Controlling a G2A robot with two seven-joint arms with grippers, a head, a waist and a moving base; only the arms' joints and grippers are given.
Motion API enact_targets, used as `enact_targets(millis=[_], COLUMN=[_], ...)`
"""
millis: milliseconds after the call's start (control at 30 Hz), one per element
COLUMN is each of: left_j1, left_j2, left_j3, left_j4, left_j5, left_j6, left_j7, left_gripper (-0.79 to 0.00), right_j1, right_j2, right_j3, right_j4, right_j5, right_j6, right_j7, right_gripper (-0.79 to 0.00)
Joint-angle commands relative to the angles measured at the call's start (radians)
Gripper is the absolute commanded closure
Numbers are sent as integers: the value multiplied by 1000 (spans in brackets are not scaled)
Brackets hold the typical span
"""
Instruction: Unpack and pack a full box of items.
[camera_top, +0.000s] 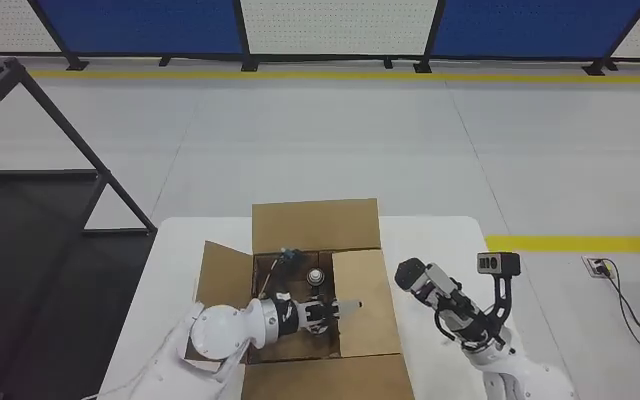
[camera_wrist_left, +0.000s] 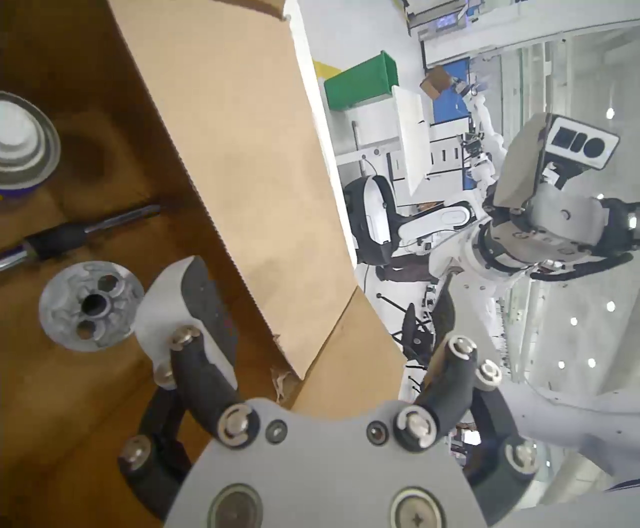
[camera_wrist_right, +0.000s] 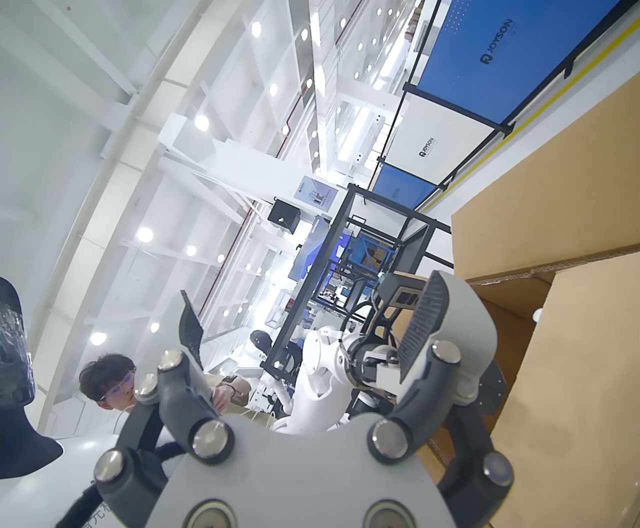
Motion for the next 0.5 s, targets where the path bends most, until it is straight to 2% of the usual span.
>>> enact_targets(millis=[0, 233, 467], left_j1=[-19, -53, -38], left_j2=[-6, -24, -24], left_j3=[23, 74, 69], left_j4=[30, 44, -37], left_j5=[-1, -8, 18], left_j6=[0, -41, -53], left_j7=[9, 71, 106], left_gripper=[-785, -785, -785], right_j1=[-7, -24, -55], right_j2=[3, 14, 29], right_j3=[5, 19, 57], right_j4=[-6, -8, -26], right_j5=[5, 11, 38], right_j6=[-4, -6, -26], right_j7=[0, 23, 80], right_gripper=[-785, -785, -785])
